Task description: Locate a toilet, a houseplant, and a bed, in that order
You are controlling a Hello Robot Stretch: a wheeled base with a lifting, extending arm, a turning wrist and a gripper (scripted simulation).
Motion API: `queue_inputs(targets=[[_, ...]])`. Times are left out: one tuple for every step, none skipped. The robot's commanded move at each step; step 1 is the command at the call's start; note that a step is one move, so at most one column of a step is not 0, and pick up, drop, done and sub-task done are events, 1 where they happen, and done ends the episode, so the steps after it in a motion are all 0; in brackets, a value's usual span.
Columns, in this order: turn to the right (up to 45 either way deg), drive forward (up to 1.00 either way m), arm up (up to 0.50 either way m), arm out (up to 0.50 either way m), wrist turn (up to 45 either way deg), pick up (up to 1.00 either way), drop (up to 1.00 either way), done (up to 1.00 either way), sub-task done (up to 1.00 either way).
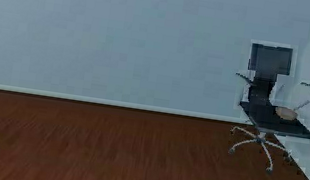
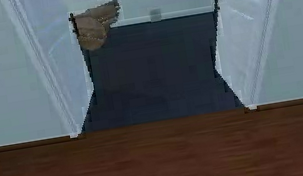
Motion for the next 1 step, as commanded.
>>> queue_inputs(targets=[[45.0, 0.00, 0.00, 0.00, 0.0, 0.00, 0.00, 0.00, 0.00]])
